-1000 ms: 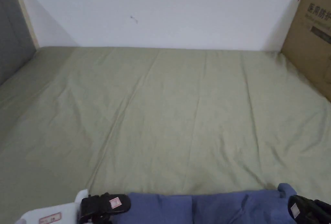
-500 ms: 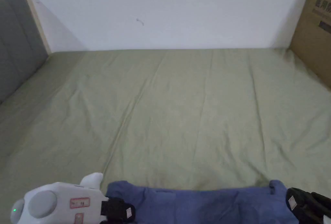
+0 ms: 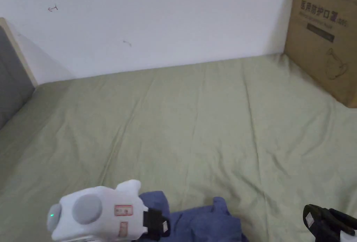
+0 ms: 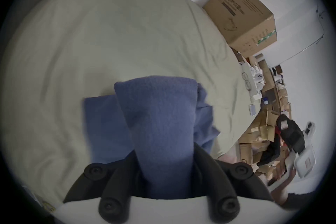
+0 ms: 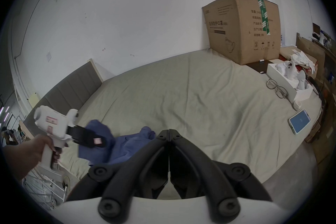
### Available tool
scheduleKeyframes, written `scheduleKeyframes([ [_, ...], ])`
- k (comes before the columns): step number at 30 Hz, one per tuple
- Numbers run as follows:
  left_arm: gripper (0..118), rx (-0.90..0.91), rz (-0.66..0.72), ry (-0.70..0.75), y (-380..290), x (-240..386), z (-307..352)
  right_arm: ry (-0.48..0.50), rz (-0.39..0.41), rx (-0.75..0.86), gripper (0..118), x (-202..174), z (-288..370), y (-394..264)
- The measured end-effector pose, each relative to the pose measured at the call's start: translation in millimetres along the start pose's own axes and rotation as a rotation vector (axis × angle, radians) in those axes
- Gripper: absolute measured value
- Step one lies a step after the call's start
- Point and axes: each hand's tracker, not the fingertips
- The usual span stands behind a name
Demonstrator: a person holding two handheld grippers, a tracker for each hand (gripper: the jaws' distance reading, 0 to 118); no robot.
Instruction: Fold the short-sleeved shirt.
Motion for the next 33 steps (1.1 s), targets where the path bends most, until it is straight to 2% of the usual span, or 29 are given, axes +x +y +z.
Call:
scheduleKeyframes([
  [1,11,-0.006,0.001,-0.032,4.3,10.9,-18.7,-0.009,-0.003,0.005,0,3.6,2.6,0.9],
  [2,39,-0.008,0.016,-0.091,8.2,19.7,-32.8,-0.017,-0.004,0.008,0,6.6,4.6,1.6],
  [3,80,0.003,0.045,-0.163,10.3,24.8,-40.7,-0.024,-0.004,0.009,0,9.0,6.0,2.2],
  [4,114,-0.009,0.062,-0.233,14.1,30.9,-48.4,-0.032,-0.002,0.008,0,11.3,7.0,2.6],
  [5,114,-0.035,0.077,-0.272,15.2,37.0,-50.6,-0.039,-0.001,0.007,0,12.4,7.6,2.6],
  [6,110,0.041,0.089,-0.293,16.6,38.6,-38.9,-0.041,-0.001,0.005,0,13.8,8.1,2.5],
  [8,110,0.027,0.043,-0.229,18.2,35.8,-25.6,-0.042,0.000,0.004,0,17.0,7.7,1.7],
  [10,112,0.099,-0.027,-0.167,14.7,27.3,-4.0,-0.043,0.001,0.006,0,18.1,5.3,0.4],
  [11,107,0.119,-0.057,-0.123,11.6,23.6,5.4,-0.038,-0.001,0.010,0,18.8,4.3,0.5],
  [12,94,0.134,-0.103,-0.125,8.3,21.4,13.1,-0.031,-0.004,0.011,0,19.2,2.8,0.7],
  [13,68,0.149,-0.146,-0.130,3.4,19.2,18.1,-0.027,-0.005,0.011,0,18.5,1.0,0.8],
  [14,19,0.169,-0.180,-0.097,-1.4,20.1,21.0,-0.026,-0.005,0.010,0,17.7,-0.8,0.6],
  [15,1,0.185,-0.216,-0.045,-6.5,24.0,19.9,-0.024,-0.004,0.007,0,17.0,-2.7,0.2],
  [17,2,0.180,-0.267,0.003,-13.5,30.0,3.0,-0.020,0.000,0.000,0,15.7,-5.7,-0.2],
  [21,2,0.066,-0.243,-0.085,-14.3,42.8,-50.1,-0.020,0.007,-0.001,0,15.3,-5.4,-1.4],
  [27,1,-0.059,-0.253,-0.037,-25.3,57.9,-137.6,-0.052,0.035,-0.005,0,19.2,-4.0,-1.4],
  [29,1,0.008,-0.181,-0.089,-30.3,55.8,-140.4,-0.055,0.032,-0.011,0,20.7,-4.2,-1.7],
  [32,2,-0.041,-0.044,-0.148,-24.2,52.0,-132.4,-0.043,0.009,-0.017,0,19.9,-3.9,-2.8],
  [33,2,-0.042,-0.003,-0.211,-22.6,47.5,-125.9,-0.036,0.002,-0.019,0,18.8,-3.7,-3.2],
])
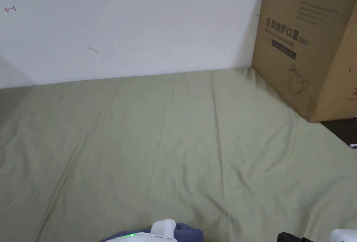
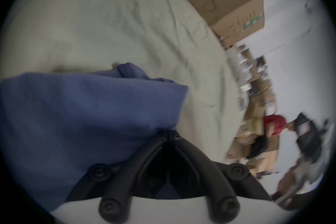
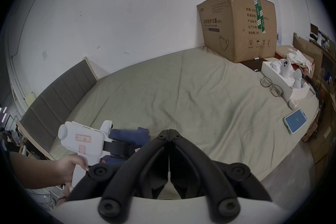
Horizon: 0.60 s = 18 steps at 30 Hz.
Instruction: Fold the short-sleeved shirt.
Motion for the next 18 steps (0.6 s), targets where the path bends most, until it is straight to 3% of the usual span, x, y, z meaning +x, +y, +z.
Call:
scheduleKeyframes([
  [2,2,0.075,0.052,-0.142,-2.1,-1.2,28.6,0.034,-0.019,-0.001,0,-3.7,1.1,0.6],
  [5,2,0.319,-0.055,-0.168,-6.9,19.1,98.0,0.106,-0.030,0.021,0,-11.1,6.3,8.8],
  [11,2,0.801,-0.326,0.122,-35.6,61.2,242.4,0.136,0.057,0.238,0,-41.5,33.7,44.3],
  [14,2,0.976,-0.440,0.311,-62.0,73.1,281.1,0.108,0.140,0.390,0,-60.6,47.9,56.2],
  [18,2,1.164,-0.495,0.484,-99.3,67.5,294.0,0.024,0.218,0.586,0,-81.5,61.9,50.9],
])
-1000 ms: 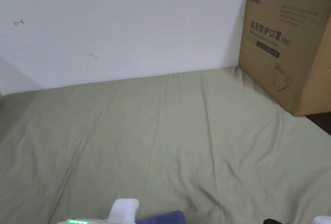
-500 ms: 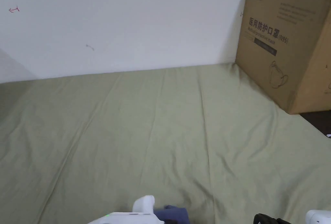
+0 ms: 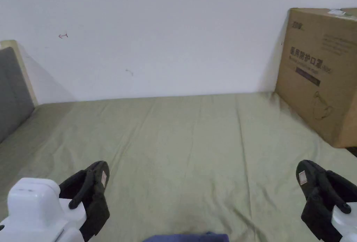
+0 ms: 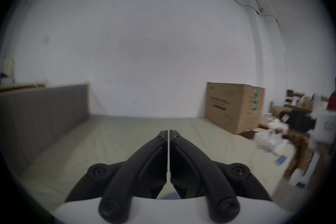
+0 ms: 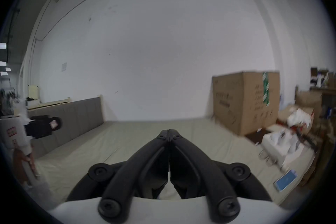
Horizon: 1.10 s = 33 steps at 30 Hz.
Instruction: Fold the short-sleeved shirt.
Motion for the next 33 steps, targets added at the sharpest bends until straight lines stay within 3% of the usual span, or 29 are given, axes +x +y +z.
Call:
scheduleKeyframes([
  [3,2,0.074,-0.128,0.166,-30.8,-1.7,19.7,-0.158,0.110,0.139,0,-11.0,9.7,-24.3],
  [5,2,0.074,-0.141,0.300,-48.5,-3.0,31.9,-0.247,0.157,0.091,0,-13.1,12.4,-42.3],
  [8,2,0.013,0.028,0.280,-54.1,-14.2,39.2,-0.203,0.034,-0.027,0,-6.6,18.8,-54.8],
  [12,2,0.031,-0.026,0.301,-47.9,-19.9,37.1,-0.229,0.089,-0.009,0,-2.0,20.8,-48.7],
  [17,2,0.036,-0.018,0.280,-39.7,-17.9,37.8,-0.213,0.062,0.009,0,-1.1,22.4,-36.7],
  [19,2,0.023,-0.038,0.277,-37.9,-17.3,39.0,-0.124,0.041,-0.024,0,0.7,18.5,-34.9],
  [21,2,0.006,-0.049,0.257,-36.0,-20.0,42.1,0.047,0.044,-0.175,0,2.0,-1.5,-36.4],
  [23,2,-0.018,-0.060,0.247,-35.5,-22.9,43.1,0.215,0.053,-0.432,0,-0.9,-35.6,-46.5],
  [25,2,-0.045,-0.064,0.232,-36.5,-26.8,44.2,0.301,0.004,-0.674,0,-7.9,-71.6,-70.1],
  [28,2,-0.062,-0.070,0.237,-41.5,-31.5,47.0,0.355,-0.079,-0.971,0,-18.5,-119.7,-117.1],
  [33,2,-0.140,-0.039,0.252,-50.5,-46.7,43.6,0.278,-0.106,-1.248,0,-21.9,-152.8,-185.8],
])
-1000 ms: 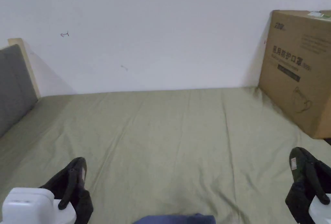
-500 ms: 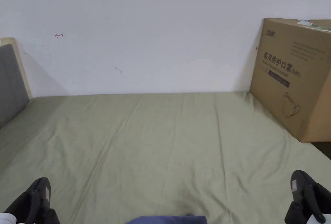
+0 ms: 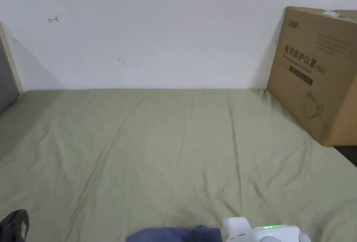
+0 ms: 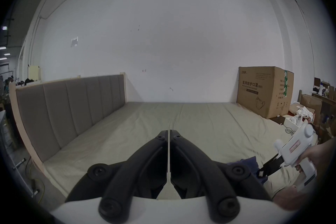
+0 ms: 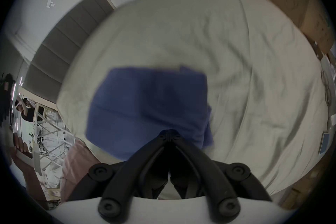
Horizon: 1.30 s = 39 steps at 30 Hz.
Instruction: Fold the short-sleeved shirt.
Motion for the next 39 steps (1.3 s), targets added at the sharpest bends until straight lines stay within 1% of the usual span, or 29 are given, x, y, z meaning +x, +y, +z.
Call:
scheduleKeyframes([
  [1,2,-0.034,0.020,-0.010,-1.6,-4.0,-4.4,-0.013,-0.007,-0.061,0,3.7,-6.4,-4.0],
  [2,2,-0.068,0.042,-0.034,-3.0,-8.9,-10.6,0.011,-0.014,-0.103,0,8.3,-9.3,-7.9],
  [3,2,-0.117,0.075,-0.079,-5.2,-14.7,-19.7,0.050,-0.018,-0.095,0,12.7,-8.8,-11.8],
  [5,2,-0.238,0.191,-0.213,-13.8,-27.1,-44.1,0.061,-0.007,-0.054,0,18.6,-1.7,-15.7],
  [7,2,-0.400,0.381,-0.368,-29.9,-43.6,-81.2,0.077,-0.042,-0.076,0,25.0,-4.2,-13.0],
  [8,3,-0.491,0.530,-0.458,-43.2,-51.3,-103.8,0.095,-0.080,-0.086,0,28.4,-6.8,-11.7],
  [9,10,-0.574,0.697,-0.573,-61.5,-60.1,-126.5,0.107,-0.107,-0.089,0,31.1,-8.7,-10.7],
  [10,31,-0.647,0.845,-0.657,-78.4,-65.3,-144.3,0.106,-0.109,-0.089,0,31.2,-9.5,-10.4],
  [11,76,-0.732,0.941,-0.695,-98.4,-66.2,-161.5,0.105,-0.102,-0.088,0,30.9,-9.7,-10.4],
  [12,102,-0.791,0.982,-0.720,-115.7,-65.6,-177.1,0.104,-0.097,-0.088,0,29.8,-9.2,-10.9],
  [13,114,-0.845,0.959,-0.729,-127.1,-62.7,-188.6,0.099,-0.076,-0.086,0,28.3,-9.7,-11.2],
  [14,114,-0.868,0.936,-0.734,-136.6,-59.2,-196.2,0.092,-0.050,-0.083,0,26.7,-9.1,-11.5],
  [15,114,-0.888,0.934,-0.777,-148.7,-54.9,-209.4,0.084,-0.021,-0.081,0,25.0,-9.1,-11.7],
  [16,114,-0.919,0.949,-0.803,-154.3,-38.9,-208.7,0.080,-0.011,-0.082,0,24.3,-9.3,-11.6],
  [19,114,-1.044,1.117,-0.920,-190.3,-7.9,-228.0,0.071,0.000,-0.088,0,20.3,-9.9,-9.8],
  [21,113,-1.128,1.167,-0.991,-217.9,5.4,-245.5,0.068,-0.001,-0.095,0,20.6,-11.4,-7.5],
  [23,109,-1.073,1.154,-1.115,-222.2,27.3,-249.6,0.068,0.000,-0.097,0,20.4,-12.1,-7.5],
  [24,100,-1.064,1.144,-1.148,-225.9,34.7,-250.4,0.068,0.000,-0.095,0,20.4,-12.8,-8.0],
  [25,74,-1.067,1.097,-1.136,-228.0,41.3,-252.9,0.068,-0.001,-0.093,0,19.7,-12.5,-8.6],
  [26,20,-1.064,1.018,-1.095,-226.9,45.7,-254.2,0.068,-0.005,-0.089,0,19.8,-13.2,-9.7],
  [27,18,-1.061,0.920,-1.003,-227.3,48.3,-255.2,0.071,-0.013,-0.082,0,20.6,-13.6,-11.0],
  [28,18,-1.100,0.785,-0.870,-228.3,50.0,-253.9,0.073,-0.022,-0.076,0,21.5,-13.6,-12.1],
  [29,18,-1.118,0.782,-0.855,-233.2,45.9,-249.4,0.095,-0.045,-0.061,0,23.0,-13.9,-13.2],
  [30,18,-1.073,0.889,-0.943,-221.2,47.3,-249.2,0.082,-0.053,-0.065,0,23.1,-13.7,-13.8],
  [32,18,-1.103,0.757,-0.887,-201.5,50.2,-245.8,0.079,-0.071,-0.033,0,18.2,-4.7,-16.0],
  [34,19,-1.093,0.669,-0.863,-179.4,50.4,-242.1,0.048,-0.095,0.029,0,11.2,10.4,-18.5],
  [36,19,-1.052,0.571,-0.842,-149.5,36.0,-233.7,0.029,-0.086,0.058,0,1.3,29.4,-20.0],
  [38,19,-1.012,0.546,-0.853,-117.5,7.1,-231.2,0.030,-0.063,0.100,0,-6.7,49.5,-22.5],
  [39,19,-0.997,0.528,-0.825,-101.0,-9.6,-231.6,0.028,-0.051,0.124,0,-9.7,57.3,-23.9],
])
